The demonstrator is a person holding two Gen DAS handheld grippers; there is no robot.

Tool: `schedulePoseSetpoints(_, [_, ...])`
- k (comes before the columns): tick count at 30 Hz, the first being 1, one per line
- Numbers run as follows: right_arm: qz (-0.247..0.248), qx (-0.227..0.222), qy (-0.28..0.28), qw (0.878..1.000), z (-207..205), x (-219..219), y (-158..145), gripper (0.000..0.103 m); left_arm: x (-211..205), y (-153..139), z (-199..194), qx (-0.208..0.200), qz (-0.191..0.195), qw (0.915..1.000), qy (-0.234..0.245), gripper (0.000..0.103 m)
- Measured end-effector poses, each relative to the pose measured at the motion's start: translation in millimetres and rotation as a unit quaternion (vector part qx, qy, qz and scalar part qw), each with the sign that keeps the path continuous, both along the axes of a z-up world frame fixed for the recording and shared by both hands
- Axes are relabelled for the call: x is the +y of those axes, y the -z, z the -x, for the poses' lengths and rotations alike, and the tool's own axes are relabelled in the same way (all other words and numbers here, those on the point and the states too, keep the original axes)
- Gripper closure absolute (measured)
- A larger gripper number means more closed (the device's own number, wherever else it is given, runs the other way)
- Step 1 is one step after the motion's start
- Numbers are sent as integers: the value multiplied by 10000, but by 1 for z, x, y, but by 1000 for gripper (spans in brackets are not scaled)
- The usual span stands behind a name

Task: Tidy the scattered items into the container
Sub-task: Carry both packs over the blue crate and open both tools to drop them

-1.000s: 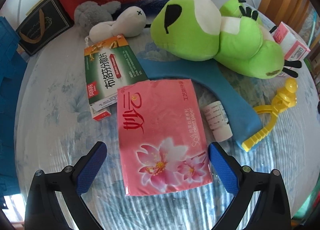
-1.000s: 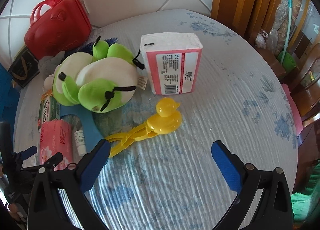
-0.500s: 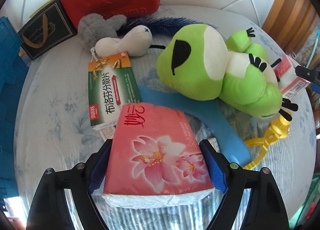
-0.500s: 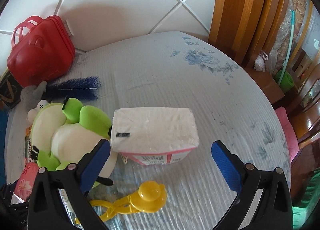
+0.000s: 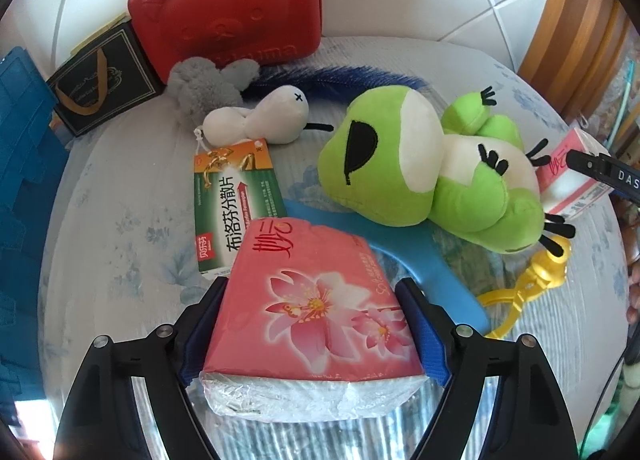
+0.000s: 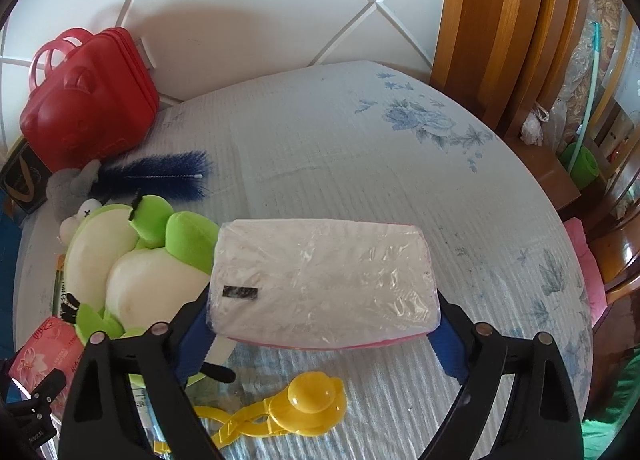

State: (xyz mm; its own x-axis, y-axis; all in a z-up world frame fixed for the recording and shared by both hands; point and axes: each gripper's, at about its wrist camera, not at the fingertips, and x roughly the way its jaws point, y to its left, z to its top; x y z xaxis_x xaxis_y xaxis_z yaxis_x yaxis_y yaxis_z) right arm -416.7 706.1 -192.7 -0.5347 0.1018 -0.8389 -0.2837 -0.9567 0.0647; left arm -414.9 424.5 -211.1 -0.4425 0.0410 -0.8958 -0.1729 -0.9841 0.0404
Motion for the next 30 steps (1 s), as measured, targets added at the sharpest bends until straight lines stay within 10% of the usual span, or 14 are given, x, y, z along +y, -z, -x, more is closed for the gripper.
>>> schedulePoseSetpoints(16, [136, 924, -2001, 9753, -51, -162, -94, 11, -83, -94, -68, 1126, 33, 9909, -740, 21])
schedulePoseSetpoints(30, [-116, 1523, -2772, 9486, -64, -388, -160, 11, -269, -180, -91, 2128, 72, 9725, -946, 21])
